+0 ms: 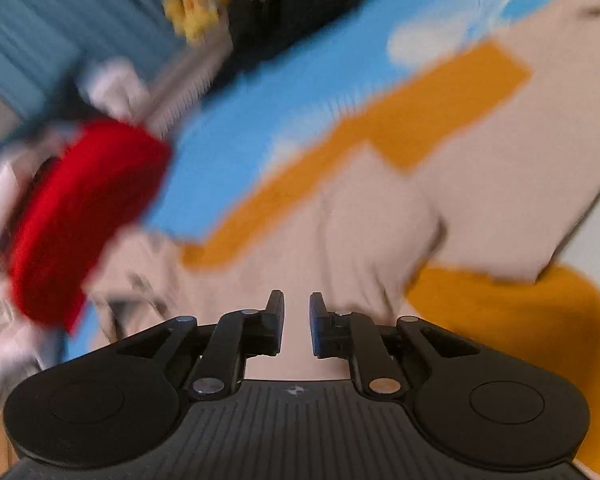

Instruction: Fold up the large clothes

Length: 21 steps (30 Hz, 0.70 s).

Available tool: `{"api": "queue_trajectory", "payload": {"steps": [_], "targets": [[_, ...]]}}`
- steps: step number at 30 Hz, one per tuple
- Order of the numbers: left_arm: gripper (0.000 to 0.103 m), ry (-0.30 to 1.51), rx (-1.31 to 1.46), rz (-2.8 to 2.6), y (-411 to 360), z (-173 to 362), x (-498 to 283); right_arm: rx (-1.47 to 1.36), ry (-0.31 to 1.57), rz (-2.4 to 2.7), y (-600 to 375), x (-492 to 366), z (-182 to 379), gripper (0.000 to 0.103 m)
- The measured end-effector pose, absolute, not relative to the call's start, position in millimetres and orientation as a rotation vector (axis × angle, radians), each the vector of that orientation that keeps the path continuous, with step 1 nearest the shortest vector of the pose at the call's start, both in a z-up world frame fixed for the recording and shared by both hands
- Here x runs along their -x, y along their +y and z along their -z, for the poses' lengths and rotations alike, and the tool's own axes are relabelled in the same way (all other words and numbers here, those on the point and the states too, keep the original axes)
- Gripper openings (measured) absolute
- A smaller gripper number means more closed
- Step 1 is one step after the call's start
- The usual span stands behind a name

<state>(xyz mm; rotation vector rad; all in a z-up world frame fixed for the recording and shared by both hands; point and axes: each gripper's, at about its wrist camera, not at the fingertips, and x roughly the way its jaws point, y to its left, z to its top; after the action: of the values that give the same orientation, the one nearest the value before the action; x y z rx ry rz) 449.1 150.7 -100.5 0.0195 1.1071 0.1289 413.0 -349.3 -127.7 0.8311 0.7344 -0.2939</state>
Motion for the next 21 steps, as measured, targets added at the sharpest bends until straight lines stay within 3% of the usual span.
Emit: {"api": "queue_trajectory", "payload": {"steps": [1,2,7,12,16,21], "targets": [[0.062,1.133,0.0,-0.138,154.5,107.9,-448.9,-0.768,0.858,0.318,-348.6,-422.0,139.5,0.013],[0.063,1.142,0.028,-0.147,158.4,110.1,-448.7,-0.735,0.935,0.35,-349.1,-424.9,149.1,0.006],[0.063,0.996,-0.009,-0.102,141.7,71.4,-443.9,-0.775,0.844,0.327,-363.5,-415.0,124.3,0.014],[0.064,1.149,0.073,-0.12,139.4,106.8,-443.8,-0.765,0.772,0.341,-382.8,-402.6,103.9,0.015],[0.065,0.991,0.011,-0.064,116.1,50.7,-433.3,-0.758,0.734,0.388,-414.3,-380.2,90.2,0.015],[0.077,0.879,-0.06,0.052,75.0,14.1,-405.8,-0.732,0.672,0.441,-467.9,-352.4,80.8,0.02]]}}
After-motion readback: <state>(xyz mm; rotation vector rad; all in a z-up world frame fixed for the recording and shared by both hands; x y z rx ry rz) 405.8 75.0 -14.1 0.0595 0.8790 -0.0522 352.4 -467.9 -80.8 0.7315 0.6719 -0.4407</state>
